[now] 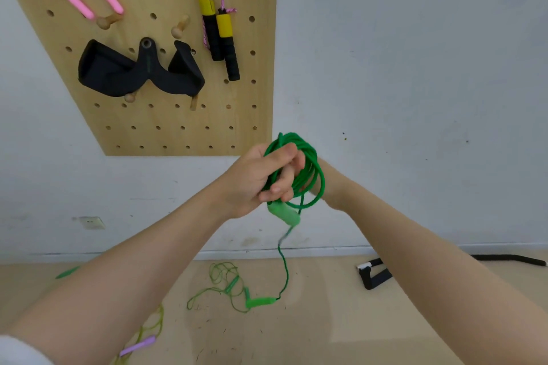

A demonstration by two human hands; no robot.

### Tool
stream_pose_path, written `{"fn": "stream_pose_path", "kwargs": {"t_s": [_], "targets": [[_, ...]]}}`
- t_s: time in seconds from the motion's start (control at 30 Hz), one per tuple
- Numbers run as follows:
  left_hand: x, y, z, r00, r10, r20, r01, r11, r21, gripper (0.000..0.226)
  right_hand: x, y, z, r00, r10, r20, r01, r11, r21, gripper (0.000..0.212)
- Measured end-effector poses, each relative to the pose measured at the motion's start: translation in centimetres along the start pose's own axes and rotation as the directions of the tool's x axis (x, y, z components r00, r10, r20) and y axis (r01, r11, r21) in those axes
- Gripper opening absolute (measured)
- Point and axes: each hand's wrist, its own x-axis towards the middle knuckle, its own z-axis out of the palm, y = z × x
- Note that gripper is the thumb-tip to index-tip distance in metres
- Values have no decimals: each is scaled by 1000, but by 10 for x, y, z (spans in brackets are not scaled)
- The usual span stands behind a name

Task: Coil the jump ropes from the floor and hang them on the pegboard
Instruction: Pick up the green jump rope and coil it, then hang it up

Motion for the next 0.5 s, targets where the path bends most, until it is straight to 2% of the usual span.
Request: {"fn": "stream_pose_path", "kwargs": {"t_s": [0.07, 0.13, 0.2, 0.23, 0.3, 0.37, 0.4, 0.5], "targets": [[7, -1, 1, 986, 69, -149, -66, 998, 25, 29, -3, 5, 16, 990, 99, 97, -88, 990, -112, 34], [15, -7, -4, 931, 79, -357, -51, 995, 88, 24, -1, 4, 26, 988, 133, 72, -113, 967, -227, 34], [22, -16, -16, 854, 75, -515, 46, 975, 219, 17, 2, -3, 26, 993, 110, 49, -76, 889, -452, 33], [24, -22, -23, 827, 76, -557, 121, 944, 307, 15, 1, -8, 25, 993, 79, 85, -22, 843, -537, 29], [22, -31, -34, 822, 92, -563, 265, 812, 519, 14, -2, -18, 20, 983, 38, 180, 77, 803, -592, 25], [16, -35, -41, 861, 87, -500, 324, 664, 673, 17, -5, -26, 14, 980, -13, 198, 131, 791, -598, 24], [13, -36, -44, 881, 49, -470, 328, 653, 683, 22, -5, -29, 10, 983, -47, 179, 146, 789, -596, 26], [2, -36, -48, 924, -132, -360, 309, 814, 493, 41, -2, -34, -6, 991, -136, 16, 125, 851, -510, 24]]}}
